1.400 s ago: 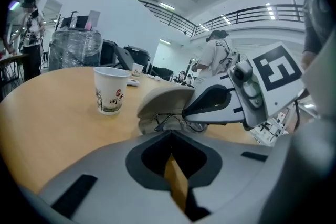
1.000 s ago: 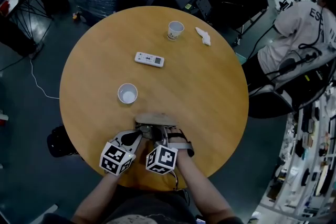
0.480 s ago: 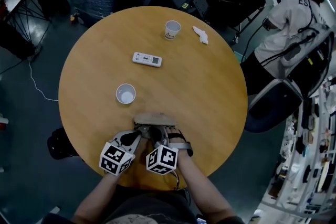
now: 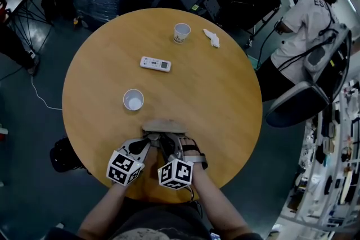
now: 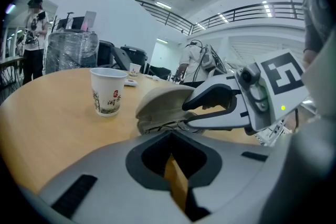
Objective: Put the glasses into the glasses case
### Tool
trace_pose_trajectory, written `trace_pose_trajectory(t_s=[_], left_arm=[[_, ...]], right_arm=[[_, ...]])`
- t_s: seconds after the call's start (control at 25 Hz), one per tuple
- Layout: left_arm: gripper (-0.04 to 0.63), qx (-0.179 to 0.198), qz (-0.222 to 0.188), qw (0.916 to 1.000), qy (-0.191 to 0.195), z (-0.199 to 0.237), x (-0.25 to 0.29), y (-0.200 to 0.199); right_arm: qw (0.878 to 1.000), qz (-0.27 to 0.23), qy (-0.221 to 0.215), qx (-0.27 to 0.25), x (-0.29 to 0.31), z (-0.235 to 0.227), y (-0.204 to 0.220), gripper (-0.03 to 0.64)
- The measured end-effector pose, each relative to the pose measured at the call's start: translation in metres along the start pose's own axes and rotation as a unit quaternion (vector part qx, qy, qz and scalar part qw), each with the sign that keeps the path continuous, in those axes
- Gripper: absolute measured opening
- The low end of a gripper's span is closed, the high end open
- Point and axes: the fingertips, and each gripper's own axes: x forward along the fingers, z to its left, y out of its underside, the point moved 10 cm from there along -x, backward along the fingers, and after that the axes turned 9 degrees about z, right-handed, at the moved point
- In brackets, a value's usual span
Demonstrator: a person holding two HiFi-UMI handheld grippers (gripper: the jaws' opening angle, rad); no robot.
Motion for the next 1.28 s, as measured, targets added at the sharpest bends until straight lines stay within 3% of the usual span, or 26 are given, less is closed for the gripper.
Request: trace_pose_trajectory(t_s=[0.2, 0.32, 0.52, 0.76, 0.88, 1.0, 1.28], left_arm=[[0.006, 0.004, 0.002, 1.0000, 0.002, 0.000, 0.001, 0.001], [0.006, 0.002, -0.002, 1.0000, 0.008, 0.001, -0.001, 0.001], [0.006, -0.009, -0.054, 0.9975, 0.045, 0.009, -0.009, 0.006], [0.006, -0.038, -0.084, 0.9941, 0.056, 0.015, -0.046, 0.019], [0.006, -0.058, -0.104, 0.9905, 0.069, 0.018, -0.077, 0.033], [0.006, -0.071, -0.123, 0.9862, 0.085, 0.022, -0.108, 0.045], [0.006, -0.034, -0.141, 0.9845, 0.098, 0.021, -0.159, 0.047]], right_arm=[[0.999, -0.017, 0.034, 0.030, -0.014, 0.003, 0.004, 0.086], [0.996, -0.020, 0.042, 0.074, -0.027, 0.004, 0.008, 0.086], [0.985, -0.030, 0.048, 0.164, -0.051, 0.012, 0.016, 0.086], [0.967, -0.044, 0.091, 0.235, -0.082, 0.022, 0.021, 0.085], [0.951, -0.050, 0.132, 0.274, -0.106, 0.030, 0.018, 0.039], [0.928, -0.065, 0.176, 0.321, -0.133, 0.041, 0.013, -0.011], [0.874, -0.117, 0.238, 0.407, -0.197, 0.072, 0.009, -0.012]])
